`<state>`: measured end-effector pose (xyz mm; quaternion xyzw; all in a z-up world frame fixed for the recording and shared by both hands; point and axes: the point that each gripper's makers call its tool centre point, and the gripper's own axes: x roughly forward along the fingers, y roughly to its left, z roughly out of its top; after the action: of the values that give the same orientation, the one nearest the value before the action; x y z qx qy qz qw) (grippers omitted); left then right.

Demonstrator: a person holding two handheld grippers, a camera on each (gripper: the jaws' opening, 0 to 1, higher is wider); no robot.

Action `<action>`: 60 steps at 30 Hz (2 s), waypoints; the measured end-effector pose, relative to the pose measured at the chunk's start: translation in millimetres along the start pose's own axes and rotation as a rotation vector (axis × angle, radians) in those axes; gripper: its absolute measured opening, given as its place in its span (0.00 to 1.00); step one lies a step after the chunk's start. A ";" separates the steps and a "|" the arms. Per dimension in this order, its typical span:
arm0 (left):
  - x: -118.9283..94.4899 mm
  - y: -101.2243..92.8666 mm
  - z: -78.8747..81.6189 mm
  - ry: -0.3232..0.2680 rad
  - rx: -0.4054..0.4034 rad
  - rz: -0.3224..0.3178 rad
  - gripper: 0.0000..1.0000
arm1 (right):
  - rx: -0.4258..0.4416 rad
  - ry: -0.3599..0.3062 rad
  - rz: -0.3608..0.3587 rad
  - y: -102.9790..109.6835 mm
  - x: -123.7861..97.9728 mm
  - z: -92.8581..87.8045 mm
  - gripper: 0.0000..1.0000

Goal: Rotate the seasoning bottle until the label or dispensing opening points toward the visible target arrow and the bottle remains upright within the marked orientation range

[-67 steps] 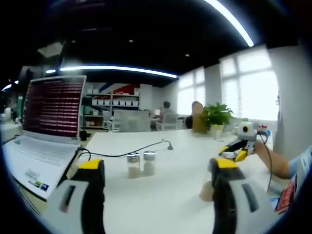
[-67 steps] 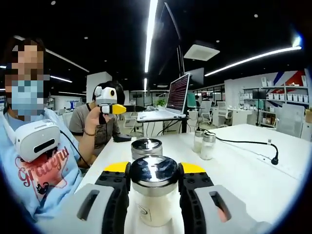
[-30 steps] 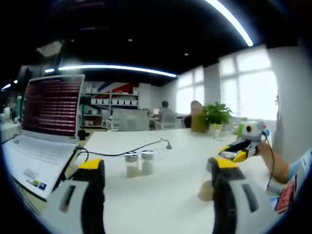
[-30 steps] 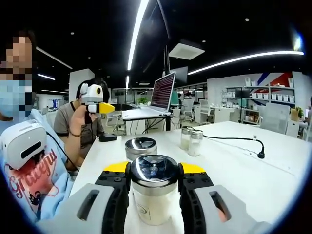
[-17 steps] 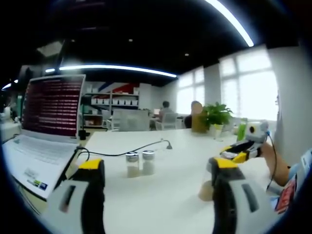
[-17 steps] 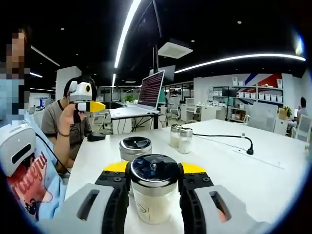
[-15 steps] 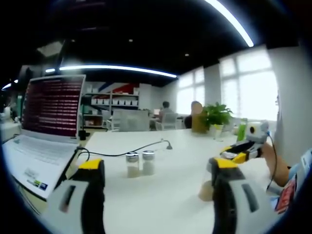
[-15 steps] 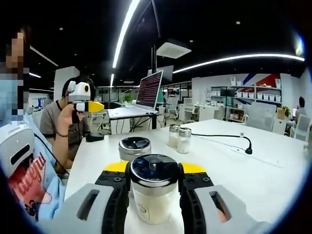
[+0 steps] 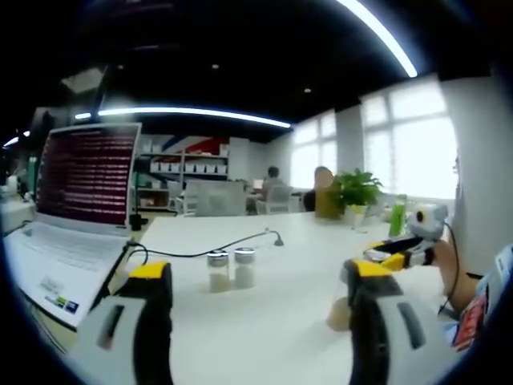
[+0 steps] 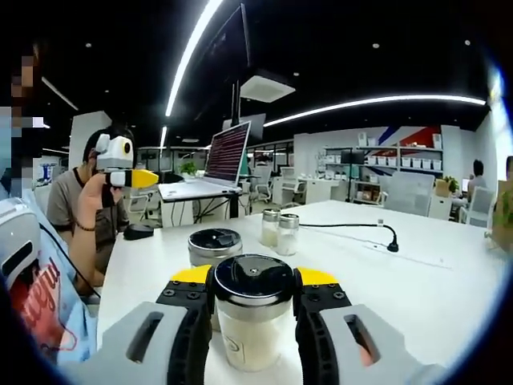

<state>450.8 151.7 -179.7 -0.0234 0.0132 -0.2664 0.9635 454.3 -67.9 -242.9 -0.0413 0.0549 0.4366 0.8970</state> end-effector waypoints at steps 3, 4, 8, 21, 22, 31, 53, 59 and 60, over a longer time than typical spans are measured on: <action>0.3 -0.9 -0.7 0.002 0.001 -0.001 0.96 | -0.005 -0.001 -0.030 0.1 0.3 0.2 0.38; 0.2 -0.9 -0.6 0.002 0.001 -0.002 0.96 | -0.005 -0.002 -0.038 0.0 0.2 0.0 0.38; -0.3 0.3 0.2 0.000 0.000 0.001 0.96 | -0.002 -0.013 -0.055 -1.6 0.4 -0.1 0.38; -1.2 0.8 0.9 -0.003 -0.001 0.002 0.96 | 0.003 -0.036 -0.135 -5.4 0.9 0.4 0.38; -1.3 0.9 1.1 -0.004 -0.001 0.002 0.96 | 0.004 -0.037 -0.138 -5.5 1.0 0.5 0.38; -1.0 0.5 1.5 -0.003 -0.002 0.001 0.96 | 0.004 -0.040 -0.159 -5.5 0.8 0.8 0.38; -1.4 2.0 1.4 -0.002 -0.002 0.004 0.96 | -0.011 -0.092 -0.207 -10.4 -16.5 23.2 0.52; -0.8 -0.3 1.8 -0.005 0.002 0.000 0.95 | -0.021 -0.110 -0.197 -8.9 -25.6 38.0 0.54; -0.7 -0.1 2.1 -0.007 0.002 0.001 0.95 | -0.027 -0.112 -0.201 -9.4 -27.6 39.8 0.54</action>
<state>450.2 152.0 -177.6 -0.0234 0.0099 -0.2660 0.9636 447.2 -90.4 -199.5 -0.0342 -0.0056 0.3467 0.9373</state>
